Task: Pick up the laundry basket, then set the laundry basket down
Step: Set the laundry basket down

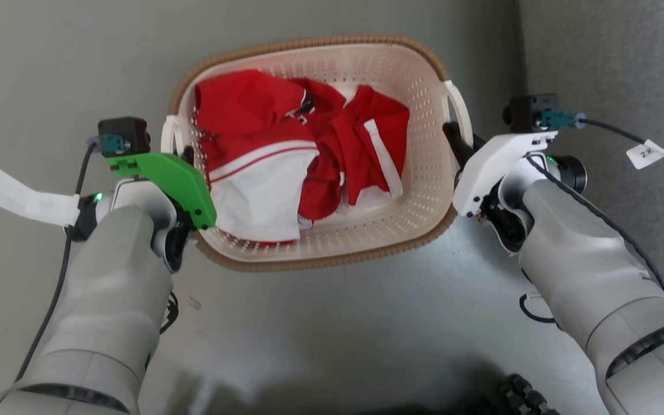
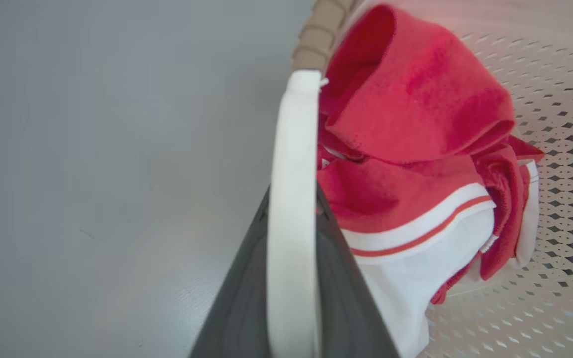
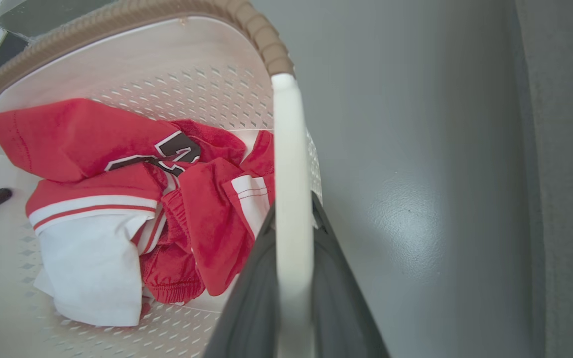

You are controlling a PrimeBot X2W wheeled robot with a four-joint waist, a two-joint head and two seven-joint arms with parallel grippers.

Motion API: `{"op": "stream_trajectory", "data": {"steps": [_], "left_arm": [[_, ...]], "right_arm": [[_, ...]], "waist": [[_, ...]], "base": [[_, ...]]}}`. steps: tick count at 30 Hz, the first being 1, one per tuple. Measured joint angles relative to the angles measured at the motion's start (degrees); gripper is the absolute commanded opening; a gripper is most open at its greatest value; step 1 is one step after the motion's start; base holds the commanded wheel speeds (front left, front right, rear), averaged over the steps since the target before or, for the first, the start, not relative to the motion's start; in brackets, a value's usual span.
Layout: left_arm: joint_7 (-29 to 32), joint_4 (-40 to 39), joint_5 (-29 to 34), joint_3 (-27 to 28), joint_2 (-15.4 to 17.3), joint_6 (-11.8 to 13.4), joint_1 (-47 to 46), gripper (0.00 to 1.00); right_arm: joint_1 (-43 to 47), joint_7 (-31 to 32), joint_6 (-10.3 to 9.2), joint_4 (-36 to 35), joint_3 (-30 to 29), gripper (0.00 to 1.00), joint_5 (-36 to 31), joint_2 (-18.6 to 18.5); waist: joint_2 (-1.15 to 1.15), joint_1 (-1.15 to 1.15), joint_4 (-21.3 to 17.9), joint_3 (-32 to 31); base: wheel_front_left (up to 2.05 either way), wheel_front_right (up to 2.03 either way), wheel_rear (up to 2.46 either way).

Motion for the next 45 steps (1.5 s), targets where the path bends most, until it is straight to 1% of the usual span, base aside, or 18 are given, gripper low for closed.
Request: {"op": "stream_trajectory", "data": {"steps": [8,20,26,45], "left_arm": [[-1.40,0.38,0.48,-0.11,0.05,0.00,-2.69,0.00],[-3.82,1.34,0.58,-0.10,-0.12,0.09,-4.77,0.00],[-4.02,2.18,0.99,-0.26,-0.29,0.09,-5.23,0.00],[-5.44,3.47,1.35,-1.10,-0.36,-0.20,-6.67,0.00]], "right_arm": [[-2.74,-0.92,0.01,0.20,-0.14,0.00,0.00,-0.26],[-5.16,-1.94,0.08,0.67,-0.32,0.00,0.00,-0.47],[-5.31,-1.94,0.15,1.54,-0.44,0.00,0.11,-0.24],[-6.22,-2.44,0.16,2.19,0.09,0.00,0.11,-0.20]], "waist": [[0.00,0.00,0.00,5.99],[0.00,0.00,0.24,11.44],[0.00,0.00,0.28,12.81],[0.00,-0.01,0.38,14.02]], "base": [[0.00,0.00,0.00],[0.00,0.00,0.00],[0.00,0.00,0.00],[0.00,0.00,0.00]]}}
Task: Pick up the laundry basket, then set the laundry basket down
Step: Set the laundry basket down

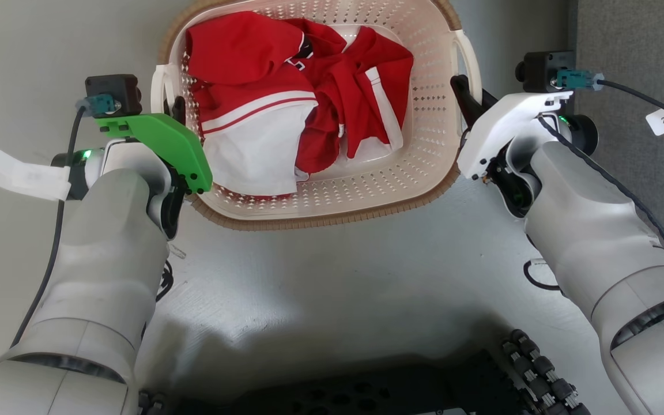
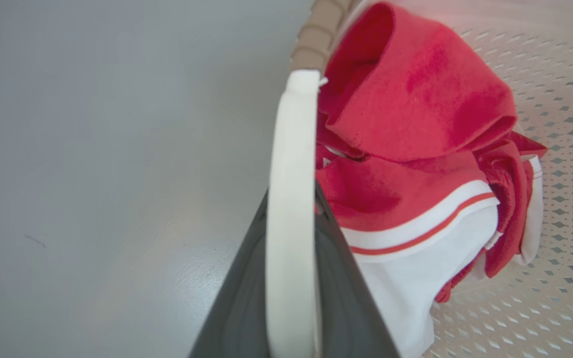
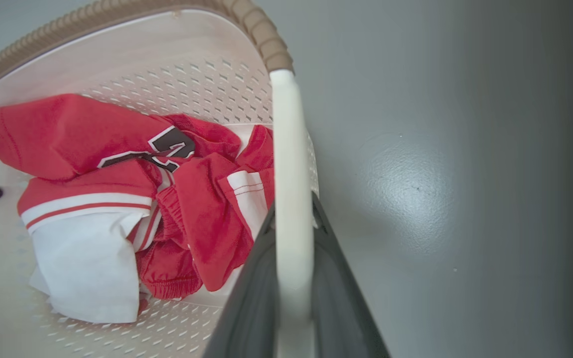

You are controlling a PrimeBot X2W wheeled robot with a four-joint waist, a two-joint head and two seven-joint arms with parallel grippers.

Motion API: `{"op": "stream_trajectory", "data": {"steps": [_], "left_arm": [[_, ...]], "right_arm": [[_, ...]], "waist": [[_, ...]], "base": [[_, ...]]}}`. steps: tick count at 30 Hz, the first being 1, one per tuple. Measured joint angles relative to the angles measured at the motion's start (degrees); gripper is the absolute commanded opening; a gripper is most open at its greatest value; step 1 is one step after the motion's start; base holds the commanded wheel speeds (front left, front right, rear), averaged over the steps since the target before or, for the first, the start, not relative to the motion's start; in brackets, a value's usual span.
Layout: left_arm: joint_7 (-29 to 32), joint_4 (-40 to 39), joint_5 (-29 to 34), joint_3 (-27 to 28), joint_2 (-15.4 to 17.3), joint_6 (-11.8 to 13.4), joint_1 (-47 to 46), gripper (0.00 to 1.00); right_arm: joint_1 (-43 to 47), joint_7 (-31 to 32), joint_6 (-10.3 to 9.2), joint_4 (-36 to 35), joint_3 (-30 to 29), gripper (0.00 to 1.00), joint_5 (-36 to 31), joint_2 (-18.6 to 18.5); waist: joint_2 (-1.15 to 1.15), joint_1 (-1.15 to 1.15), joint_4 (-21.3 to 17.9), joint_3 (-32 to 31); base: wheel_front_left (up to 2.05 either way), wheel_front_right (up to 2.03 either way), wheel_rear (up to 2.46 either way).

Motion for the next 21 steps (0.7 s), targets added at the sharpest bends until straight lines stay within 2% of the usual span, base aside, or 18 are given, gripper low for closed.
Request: {"op": "stream_trajectory", "data": {"steps": [9,11,12,13,14,21], "left_arm": [[-0.07,0.34,-0.02,-0.12,-0.07,-0.85,-0.36,0.00],[-0.01,0.56,-0.02,-0.13,-0.02,-1.53,-0.43,0.00],[0.00,0.69,-0.02,-0.14,0.05,-1.60,-0.45,0.29],[0.03,0.92,-0.02,-0.35,0.26,-2.02,-0.47,0.97],[0.09,1.22,-0.02,-0.40,0.55,-2.04,-0.47,1.00],[-0.44,1.77,-0.01,-0.54,1.96,-2.49,-0.48,1.00]], "right_arm": [[-0.41,-0.01,0.00,0.30,0.30,0.00,0.01,-0.08],[-0.60,-0.08,0.00,0.31,0.47,0.40,0.01,-0.08],[-0.63,-0.08,0.00,0.32,0.74,1.00,-0.01,-0.14],[-0.64,-0.09,-0.01,0.30,1.27,1.00,-0.18,-0.32],[-0.65,-0.26,-0.02,0.27,1.54,1.00,-0.22,-0.70],[-0.42,-0.53,-0.16,-1.64,2.10,1.00,0.85,-1.53]], "waist": [[0.00,0.00,0.20,0.00],[0.00,0.00,0.24,-0.01],[0.00,0.00,0.27,-0.02],[0.00,0.00,0.29,-0.03],[0.00,0.00,0.32,-0.03],[0.00,0.00,0.71,-0.67]], "base": [[0.00,0.00,0.00],[0.00,0.00,0.00],[0.00,0.00,0.00],[0.00,0.00,0.00],[0.00,0.00,0.00],[0.00,0.00,0.00]]}}
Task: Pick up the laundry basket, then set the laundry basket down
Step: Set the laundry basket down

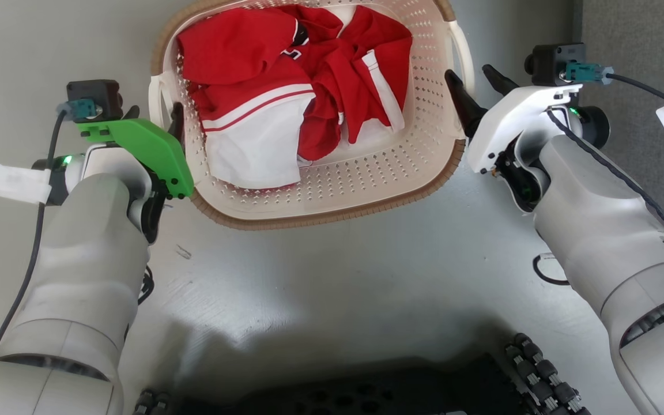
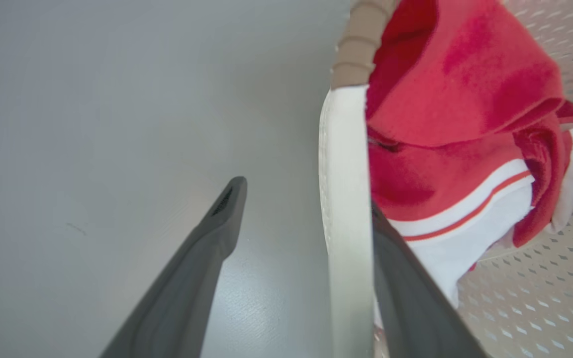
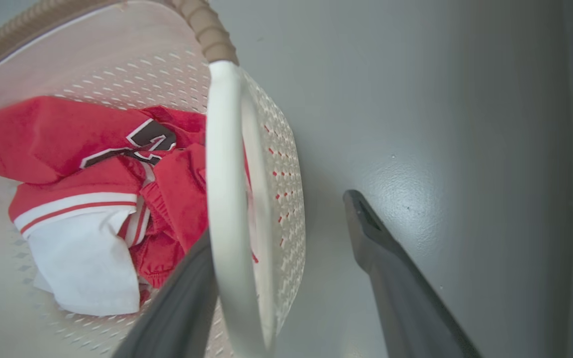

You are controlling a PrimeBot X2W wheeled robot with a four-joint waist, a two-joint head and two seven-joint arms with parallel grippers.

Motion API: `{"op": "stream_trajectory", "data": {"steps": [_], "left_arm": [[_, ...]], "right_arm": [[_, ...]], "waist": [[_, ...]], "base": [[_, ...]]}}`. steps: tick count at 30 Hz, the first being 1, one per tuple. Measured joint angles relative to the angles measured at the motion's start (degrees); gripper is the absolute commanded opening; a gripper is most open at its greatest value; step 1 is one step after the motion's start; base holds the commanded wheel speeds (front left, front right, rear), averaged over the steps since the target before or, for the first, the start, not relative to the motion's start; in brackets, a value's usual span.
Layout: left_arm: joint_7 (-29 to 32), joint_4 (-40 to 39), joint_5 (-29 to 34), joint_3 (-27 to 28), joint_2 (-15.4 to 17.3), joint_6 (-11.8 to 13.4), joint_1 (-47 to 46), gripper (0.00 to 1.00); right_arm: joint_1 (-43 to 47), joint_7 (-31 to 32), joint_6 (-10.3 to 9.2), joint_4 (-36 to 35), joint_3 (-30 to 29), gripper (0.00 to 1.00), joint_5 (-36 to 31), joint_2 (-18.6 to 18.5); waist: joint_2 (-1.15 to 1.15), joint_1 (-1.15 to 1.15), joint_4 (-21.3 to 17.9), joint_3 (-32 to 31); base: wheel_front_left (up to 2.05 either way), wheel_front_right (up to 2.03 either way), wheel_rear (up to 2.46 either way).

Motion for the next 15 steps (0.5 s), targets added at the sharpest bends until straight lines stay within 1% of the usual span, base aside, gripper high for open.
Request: {"op": "stream_trajectory", "data": {"steps": [3,5,15], "left_arm": [[-0.33,0.04,-0.03,0.07,0.19,-0.07,0.00,1.00],[-0.41,0.12,-0.05,0.08,0.24,-0.11,0.00,1.00],[-0.93,0.36,-0.49,0.23,0.38,-0.52,0.00,1.00]], "right_arm": [[0.58,-0.01,-0.01,-0.80,0.09,1.00,1.52,0.09],[1.05,0.02,-0.40,-1.09,0.30,1.00,2.21,-0.16],[1.72,0.52,-0.40,-2.64,1.58,1.00,3.28,-0.32]], "waist": [[0.00,0.00,0.07,-0.57],[0.00,0.00,0.08,-0.96],[0.00,0.00,-0.03,-2.14]], "base": [[0.00,0.00,0.00],[0.00,0.00,0.00],[0.00,0.00,0.00]]}}
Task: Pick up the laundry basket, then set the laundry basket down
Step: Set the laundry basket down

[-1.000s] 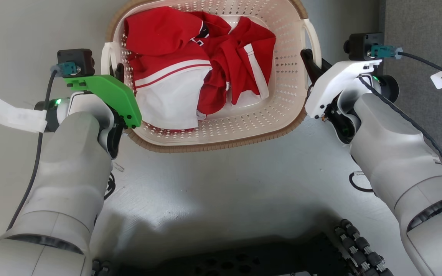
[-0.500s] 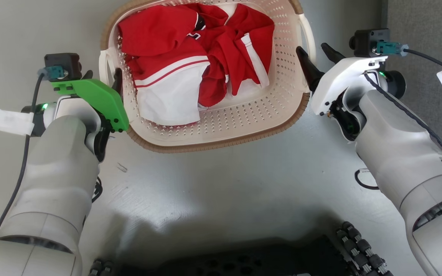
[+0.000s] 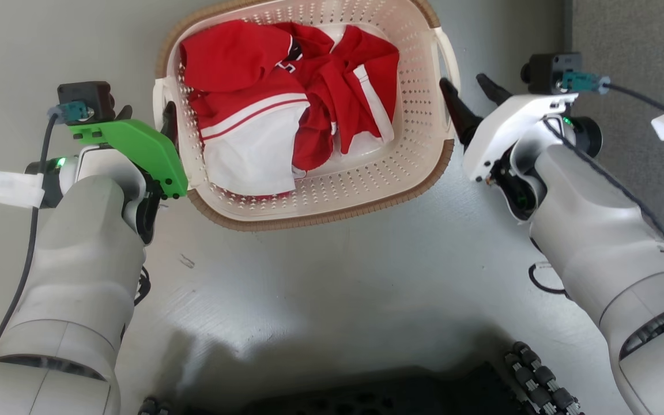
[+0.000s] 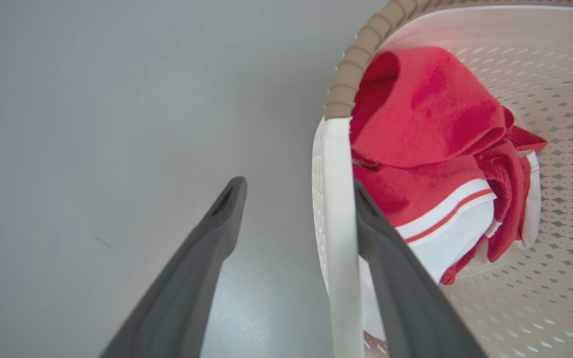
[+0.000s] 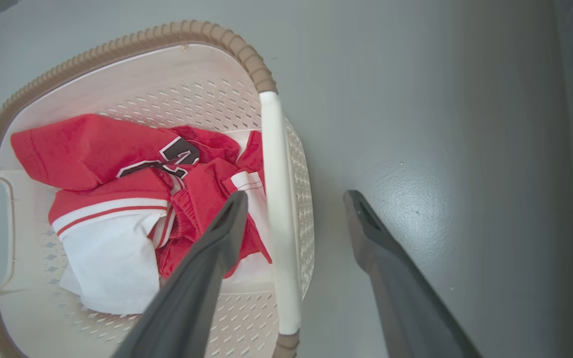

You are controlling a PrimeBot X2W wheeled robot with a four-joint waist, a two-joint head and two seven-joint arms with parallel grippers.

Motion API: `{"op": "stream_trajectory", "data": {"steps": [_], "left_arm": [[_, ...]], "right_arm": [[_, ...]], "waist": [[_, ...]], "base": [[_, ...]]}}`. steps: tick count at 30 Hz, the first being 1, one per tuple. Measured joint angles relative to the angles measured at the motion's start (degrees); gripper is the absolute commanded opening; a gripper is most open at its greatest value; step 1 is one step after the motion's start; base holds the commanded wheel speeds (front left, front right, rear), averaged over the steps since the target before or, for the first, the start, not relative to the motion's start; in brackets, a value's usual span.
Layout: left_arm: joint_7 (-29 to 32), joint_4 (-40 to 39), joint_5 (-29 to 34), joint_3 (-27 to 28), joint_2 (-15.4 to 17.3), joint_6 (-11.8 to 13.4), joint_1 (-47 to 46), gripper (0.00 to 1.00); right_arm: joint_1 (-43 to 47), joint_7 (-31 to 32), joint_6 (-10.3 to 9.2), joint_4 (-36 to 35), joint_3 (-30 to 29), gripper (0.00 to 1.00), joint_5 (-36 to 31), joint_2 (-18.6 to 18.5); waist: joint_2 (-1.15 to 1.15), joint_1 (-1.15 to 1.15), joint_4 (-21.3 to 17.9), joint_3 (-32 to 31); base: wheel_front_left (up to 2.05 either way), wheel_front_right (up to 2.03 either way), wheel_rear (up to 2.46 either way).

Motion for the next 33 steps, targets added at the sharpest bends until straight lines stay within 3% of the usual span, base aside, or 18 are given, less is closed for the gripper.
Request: {"op": "stream_trajectory", "data": {"steps": [16,22,26,33], "left_arm": [[-5.31,-1.01,1.45,-2.44,0.00,-0.07,1.65,1.00],[-5.78,-3.39,2.66,-3.08,0.02,-0.07,3.10,1.00],[-5.95,-5.83,2.67,-2.97,0.09,-0.07,3.92,1.00],[-5.94,-16.64,4.76,-0.86,1.96,1.51,5.36,1.00]], "right_arm": [[2.11,-3.08,0.00,-5.04,2.10,1.00,0.14,-2.37],[4.27,-3.37,-0.01,-6.69,-1.05,1.00,1.91,-3.90],[4.79,-3.36,-0.01,-11.67,-5.66,1.00,1.81,-5.67],[8.20,-3.36,-0.46,-19.07,-11.51,1.00,-0.92,-7.23]], "waist": [[0.00,0.00,-0.02,-6.77],[0.00,0.00,-0.20,-11.04],[0.00,0.00,-0.36,-14.11],[0.00,0.00,-0.71,-19.67]], "base": [[0.00,0.00,0.00],[0.00,0.00,0.00],[0.00,0.00,0.00],[0.00,0.00,0.00]]}}
